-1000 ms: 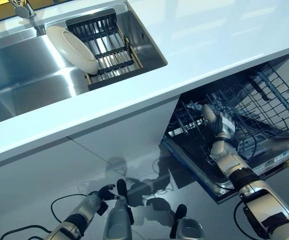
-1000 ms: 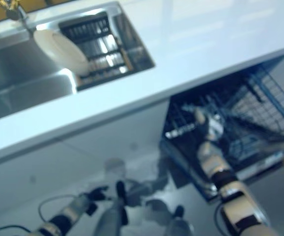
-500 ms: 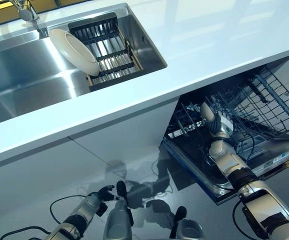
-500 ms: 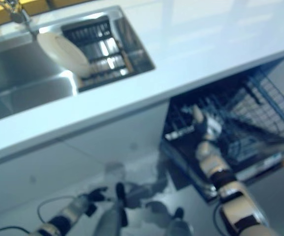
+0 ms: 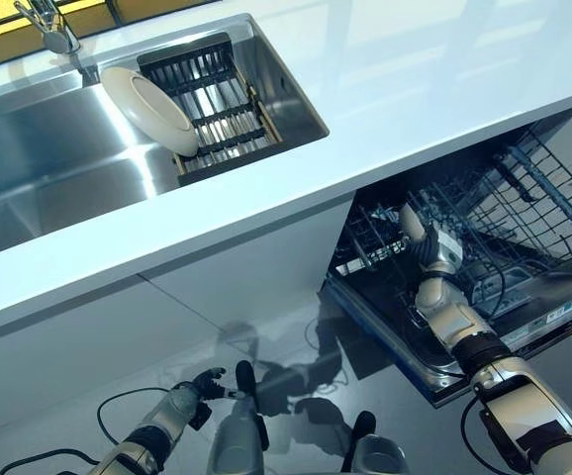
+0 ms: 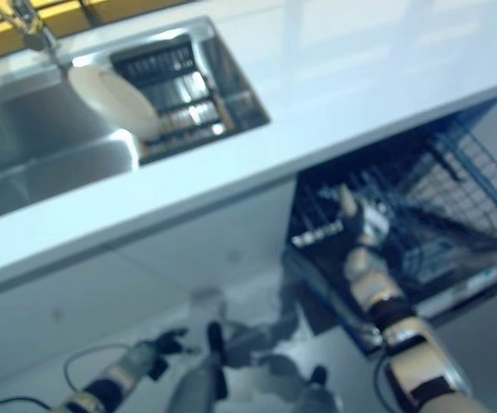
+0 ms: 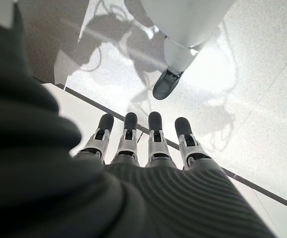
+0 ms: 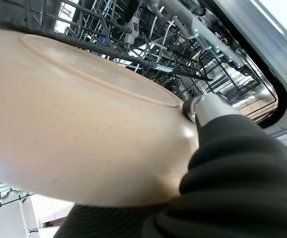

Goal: Take plates into dishwasher

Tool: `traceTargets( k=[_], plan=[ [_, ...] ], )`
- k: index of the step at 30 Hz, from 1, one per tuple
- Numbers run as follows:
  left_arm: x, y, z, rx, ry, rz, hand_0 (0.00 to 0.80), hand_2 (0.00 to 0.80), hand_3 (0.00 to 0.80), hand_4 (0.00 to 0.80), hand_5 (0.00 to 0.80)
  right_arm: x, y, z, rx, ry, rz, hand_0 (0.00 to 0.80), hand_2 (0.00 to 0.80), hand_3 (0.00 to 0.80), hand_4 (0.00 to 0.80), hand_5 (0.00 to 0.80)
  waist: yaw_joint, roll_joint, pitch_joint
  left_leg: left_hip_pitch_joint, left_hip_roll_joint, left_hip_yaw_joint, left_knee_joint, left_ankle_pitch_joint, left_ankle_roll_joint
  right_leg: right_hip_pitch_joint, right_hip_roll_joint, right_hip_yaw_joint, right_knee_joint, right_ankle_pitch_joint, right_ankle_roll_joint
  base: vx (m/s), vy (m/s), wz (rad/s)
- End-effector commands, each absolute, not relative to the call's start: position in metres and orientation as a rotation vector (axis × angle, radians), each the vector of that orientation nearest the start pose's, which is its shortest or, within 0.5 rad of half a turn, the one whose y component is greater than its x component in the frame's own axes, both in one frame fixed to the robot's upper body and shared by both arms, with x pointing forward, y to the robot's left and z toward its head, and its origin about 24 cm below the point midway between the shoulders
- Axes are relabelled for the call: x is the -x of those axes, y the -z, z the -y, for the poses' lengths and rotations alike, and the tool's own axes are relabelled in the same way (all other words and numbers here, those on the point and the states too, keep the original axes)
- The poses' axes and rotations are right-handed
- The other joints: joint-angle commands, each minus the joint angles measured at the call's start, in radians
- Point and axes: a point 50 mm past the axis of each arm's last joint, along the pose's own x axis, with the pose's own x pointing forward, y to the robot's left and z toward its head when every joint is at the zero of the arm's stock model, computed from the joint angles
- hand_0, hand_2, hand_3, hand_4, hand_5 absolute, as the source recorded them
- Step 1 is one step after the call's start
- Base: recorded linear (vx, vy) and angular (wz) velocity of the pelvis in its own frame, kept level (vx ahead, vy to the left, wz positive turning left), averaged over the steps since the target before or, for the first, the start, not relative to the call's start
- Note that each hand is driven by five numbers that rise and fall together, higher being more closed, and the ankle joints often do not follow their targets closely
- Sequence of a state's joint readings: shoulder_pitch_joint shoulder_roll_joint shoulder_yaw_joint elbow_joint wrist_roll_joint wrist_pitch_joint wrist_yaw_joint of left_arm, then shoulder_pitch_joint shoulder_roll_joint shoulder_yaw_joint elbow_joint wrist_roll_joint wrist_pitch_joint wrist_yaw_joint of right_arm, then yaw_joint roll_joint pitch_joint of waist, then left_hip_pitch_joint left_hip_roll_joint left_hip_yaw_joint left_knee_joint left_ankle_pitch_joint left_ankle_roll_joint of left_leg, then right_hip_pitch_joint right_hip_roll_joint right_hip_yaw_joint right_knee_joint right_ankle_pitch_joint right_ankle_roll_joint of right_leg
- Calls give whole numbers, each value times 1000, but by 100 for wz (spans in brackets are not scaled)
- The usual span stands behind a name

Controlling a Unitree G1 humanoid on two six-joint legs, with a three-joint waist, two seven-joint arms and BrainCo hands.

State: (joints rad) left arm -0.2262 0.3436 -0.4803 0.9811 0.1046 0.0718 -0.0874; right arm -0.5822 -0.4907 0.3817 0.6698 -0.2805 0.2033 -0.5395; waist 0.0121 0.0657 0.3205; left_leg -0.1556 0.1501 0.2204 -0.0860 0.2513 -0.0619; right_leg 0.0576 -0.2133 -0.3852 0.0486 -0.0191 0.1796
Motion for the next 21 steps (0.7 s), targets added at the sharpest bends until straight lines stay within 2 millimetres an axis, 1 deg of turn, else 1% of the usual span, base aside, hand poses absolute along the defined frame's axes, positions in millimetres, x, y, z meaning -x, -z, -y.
traceTargets(
  k=[1, 9, 21],
  plan=[
    [-227, 104, -204, -715, 373, -832, 0, 0, 0, 0, 0, -353, -77, 220, 970, 349, -49, 800, 800, 800, 800, 800, 31, 5, 30, 80, -31, 28, -1, -131, -10, -142, -26, 32, 121, 11, -30, 0, 0, 0],
    [-229, 103, -205, -722, 376, -831, 0, 0, 0, 0, 0, -352, -66, 231, 972, 339, -148, 800, 800, 800, 800, 800, 35, 8, 34, 78, -34, 23, -1, -129, -9, -146, -31, 27, 126, 14, -30, 0, 0, 0],
    [-228, 104, -204, -719, 377, -829, 0, 0, 0, 0, 0, -351, -57, 240, 1009, 336, -224, 800, 800, 800, 800, 800, 40, 21, 38, 71, -44, 20, -1, -130, -6, -155, -46, 24, 145, 12, -29, 0, 0, 0]
  ],
)
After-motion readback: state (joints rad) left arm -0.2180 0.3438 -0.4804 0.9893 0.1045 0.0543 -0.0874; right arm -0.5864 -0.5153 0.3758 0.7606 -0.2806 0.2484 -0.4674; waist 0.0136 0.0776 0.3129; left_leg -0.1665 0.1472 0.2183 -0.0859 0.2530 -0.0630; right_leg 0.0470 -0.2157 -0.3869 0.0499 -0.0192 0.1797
